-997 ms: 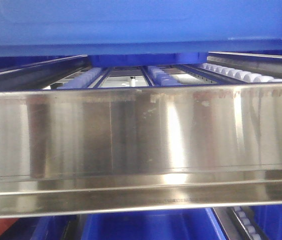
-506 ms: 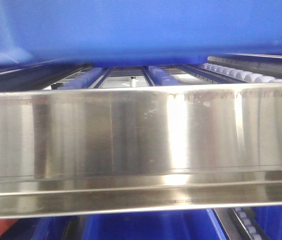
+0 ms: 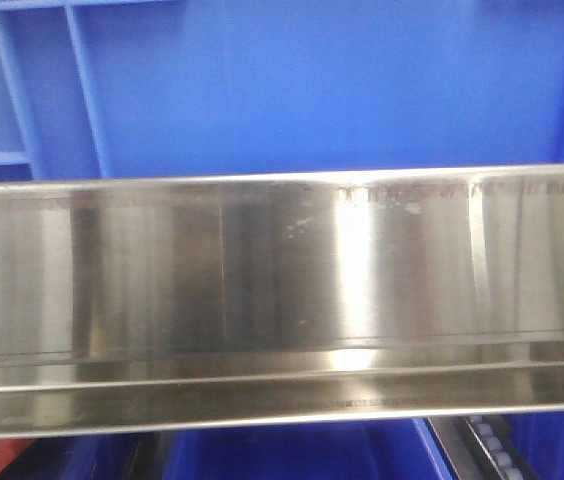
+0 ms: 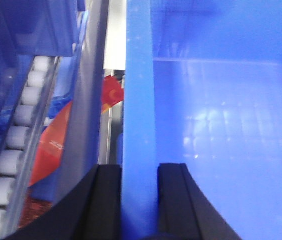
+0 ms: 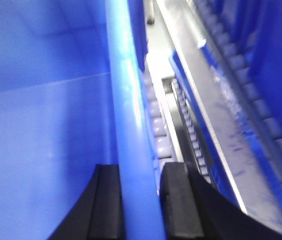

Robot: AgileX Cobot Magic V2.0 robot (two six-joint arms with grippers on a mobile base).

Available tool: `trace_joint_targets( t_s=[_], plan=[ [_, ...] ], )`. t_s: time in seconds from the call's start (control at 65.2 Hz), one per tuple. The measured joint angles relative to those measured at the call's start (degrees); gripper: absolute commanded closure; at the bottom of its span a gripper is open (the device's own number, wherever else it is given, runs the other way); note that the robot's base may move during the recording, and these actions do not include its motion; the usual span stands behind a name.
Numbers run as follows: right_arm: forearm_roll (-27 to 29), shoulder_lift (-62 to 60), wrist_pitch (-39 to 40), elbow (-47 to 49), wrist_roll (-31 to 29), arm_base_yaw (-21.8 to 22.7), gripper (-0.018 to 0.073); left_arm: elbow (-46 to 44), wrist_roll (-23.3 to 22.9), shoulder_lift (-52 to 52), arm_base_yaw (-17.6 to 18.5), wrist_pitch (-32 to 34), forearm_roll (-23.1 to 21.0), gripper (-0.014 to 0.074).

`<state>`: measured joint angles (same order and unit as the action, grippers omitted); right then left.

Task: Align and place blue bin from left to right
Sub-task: 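Open both grippers and lift them off the bin walls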

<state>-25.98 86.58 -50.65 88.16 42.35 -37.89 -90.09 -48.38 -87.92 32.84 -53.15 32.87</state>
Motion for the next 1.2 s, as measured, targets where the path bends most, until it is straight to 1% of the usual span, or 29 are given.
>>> trace_joint_targets(
  t_s=[0.199,0.261,0.292,0.322,0.338,0.368,0.384,0.399,0.43,0.445,0.476,0.491,0.537,0.598,0.66,0.721,0.798,0.859,0.921,0.967,0.982,0.997,1.074,1.12,1.135,1.197],
  plan=[
    [0.1,0.7,0.1,0.0,-0.1,0.1,0.0629,0.0,0.3,-0.3,-0.1,0.0,0.0,0.0707],
    [0.1,0.7,0.2,0.0,-0.1,0.1,0.0626,0.0,0.3,-0.2,-0.1,0.1,0.0,0.0684],
    [0.1,0.7,0.2,0.0,-0.4,0.1,0.0615,0.0,0.4,-0.3,-0.1,0.1,0.0,0.0645],
    [0.0,0.7,0.2,0.0,-0.8,0.1,0.0565,0.0,0.4,-0.4,-0.1,0.1,0.0,0.0613],
    [0.0,0.7,0.2,0.0,-1.1,0.1,0.0536,0.0,0.4,-0.4,-0.1,0.1,0.0,0.0578],
    [0.0,0.7,0.1,0.0,-1.6,0.1,0.0463,0.0,0.5,-0.4,-0.1,0.1,0.0,0.0524],
    [0.0,0.7,0.0,0.0,-1.8,0.1,0.0423,0.0,0.5,-0.4,-0.1,0.2,0.0,0.0479],
    [0.0,0.7,-0.1,0.0,-1.9,0.1,0.0382,0.0,0.5,-0.4,-0.1,0.2,0.0,0.0464],
    [0.0,0.7,-0.4,0.0,-1.9,0.1,0.0302,0.0,0.6,-0.4,-0.1,0.3,0.0,0.0405],
    [0.0,0.7,-0.4,0.0,-1.9,0.1,0.0266,0.0,0.6,-0.4,-0.1,0.5,0.0,0.0362],
    [0.0,0.8,-0.4,0.0,-2.0,0.1,0.0194,0.0,0.6,-0.4,-0.1,1.1,-0.5,0.0307],
    [0.0,0.8,-0.4,0.0,-2.0,0.1,0.0174,0.0,0.6,-0.4,-0.1,1.5,-0.8,0.0281],
    [0.0,0.8,0.0,0.6,-2.2,0.0,0.0142,-0.1,0.6,-0.4,0.1,3.2,-1.5,0.0209],
    [0.1,0.8,0.5,1.5,-2.3,-0.2,0.0145,-0.4,0.7,-0.4,0.4,4.5,-1.9,0.0127],
    [0.1,0.8,0.6,3.0,-2.3,-0.3,0.0155,-1.5,0.7,-0.4,0.4,5.0,-1.9,0.0084],
    [0.2,0.8,0.6,4.5,-2.3,-0.4,0.0170,-2.7,0.7,-0.4,0.4,5.1,-2.1,0.0072],
    [0.2,0.8,0.2,6.7,-2.6,-0.4,0.0209,-4.9,0.8,-0.4,0.4,4.9,-2.2,0.0087],
    [0.2,0.8,-0.8,8.6,-3.0,-0.4,0.0262,-6.8,1.1,-0.4,0.4,4.0,-2.2,0.0134],
    [0.2,0.8,-1.5,9.9,-3.8,-0.4,0.0342,-8.3,1.3,-0.4,0.7,3.0,-2.2,0.0234],
    [0.2,0.8,-1.9,10.8,-4.5,-0.4,0.0406,-9.4,1.5,-0.4,0.8,2.4,-2.1,0.0324],
    [0.2,0.8,-2.0,11.0,-4.8,-0.4,0.0428,-9.7,1.6,-0.4,0.8,2.2,-2.1,0.0373],
    [0.2,0.7,-2.2,11.2,-4.9,-0.4,0.0461,-10.1,1.8,-0.4,0.8,2.1,-2.1,0.0407],
    [0.2,0.6,-2.7,11.7,-5.8,-0.4,0.0572,-11.2,1.9,-0.4,0.9,1.8,-2.1,0.0577],
    [0.2,0.5,-2.8,11.9,-6.1,-0.4,0.0647,-11.5,2.0,-0.4,0.9,1.7,-2.1,0.0708],
    [0.2,0.5,-2.9,11.9,-6.2,-0.4,0.0653,-11.6,2.0,-0.4,0.9,1.7,-2.1,0.0706],
    [0.2,0.3,-3.0,11.9,-6.4,-0.4,0.0633,-11.8,2.3,-0.4,0.9,1.6,-2.1,0.0707]
  ],
)
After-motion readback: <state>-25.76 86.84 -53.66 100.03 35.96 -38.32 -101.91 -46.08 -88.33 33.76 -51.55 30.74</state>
